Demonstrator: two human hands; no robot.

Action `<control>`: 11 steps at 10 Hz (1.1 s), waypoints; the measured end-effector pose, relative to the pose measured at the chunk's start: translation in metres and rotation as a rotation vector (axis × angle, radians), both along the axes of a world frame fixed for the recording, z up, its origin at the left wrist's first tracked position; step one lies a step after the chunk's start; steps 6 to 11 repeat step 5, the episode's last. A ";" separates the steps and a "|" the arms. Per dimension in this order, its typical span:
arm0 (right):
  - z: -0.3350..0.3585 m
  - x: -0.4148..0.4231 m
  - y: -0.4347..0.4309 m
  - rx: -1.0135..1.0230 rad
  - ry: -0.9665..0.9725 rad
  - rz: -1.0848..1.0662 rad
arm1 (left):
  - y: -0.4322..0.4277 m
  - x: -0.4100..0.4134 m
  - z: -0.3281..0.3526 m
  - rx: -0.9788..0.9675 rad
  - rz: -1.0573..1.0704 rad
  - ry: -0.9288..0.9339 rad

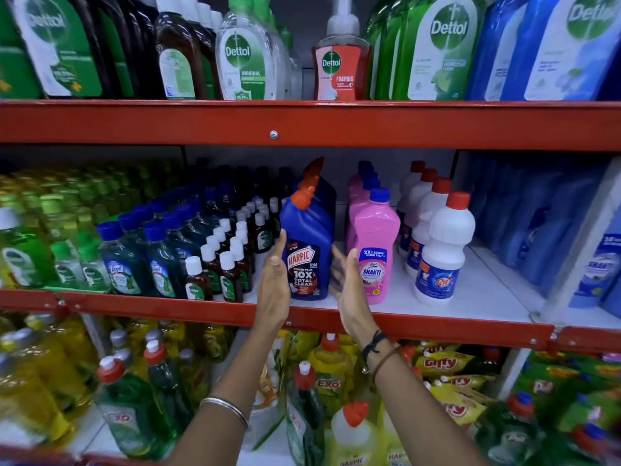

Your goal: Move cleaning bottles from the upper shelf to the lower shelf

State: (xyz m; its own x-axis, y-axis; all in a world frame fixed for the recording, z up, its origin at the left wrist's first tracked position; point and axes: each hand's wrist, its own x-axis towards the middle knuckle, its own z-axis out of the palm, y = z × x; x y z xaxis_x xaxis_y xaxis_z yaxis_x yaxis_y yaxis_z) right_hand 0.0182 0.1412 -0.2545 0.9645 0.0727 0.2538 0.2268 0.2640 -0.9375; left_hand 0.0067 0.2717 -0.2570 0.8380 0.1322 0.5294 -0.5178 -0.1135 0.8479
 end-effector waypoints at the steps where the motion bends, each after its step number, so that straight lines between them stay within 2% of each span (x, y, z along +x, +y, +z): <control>1: 0.000 -0.002 0.000 0.017 0.018 -0.010 | 0.001 -0.001 0.002 -0.009 -0.011 0.011; 3: 0.003 -0.008 0.003 0.010 0.032 -0.050 | -0.002 -0.004 0.001 0.030 0.028 -0.001; 4: 0.003 -0.010 -0.003 0.091 0.046 -0.070 | -0.007 -0.008 -0.003 0.127 0.130 -0.079; 5: -0.001 -0.019 -0.020 0.124 -0.004 -0.087 | -0.019 -0.016 0.010 0.309 0.225 -0.312; 11: -0.001 -0.019 -0.020 0.124 -0.004 -0.087 | -0.019 -0.016 0.010 0.309 0.225 -0.312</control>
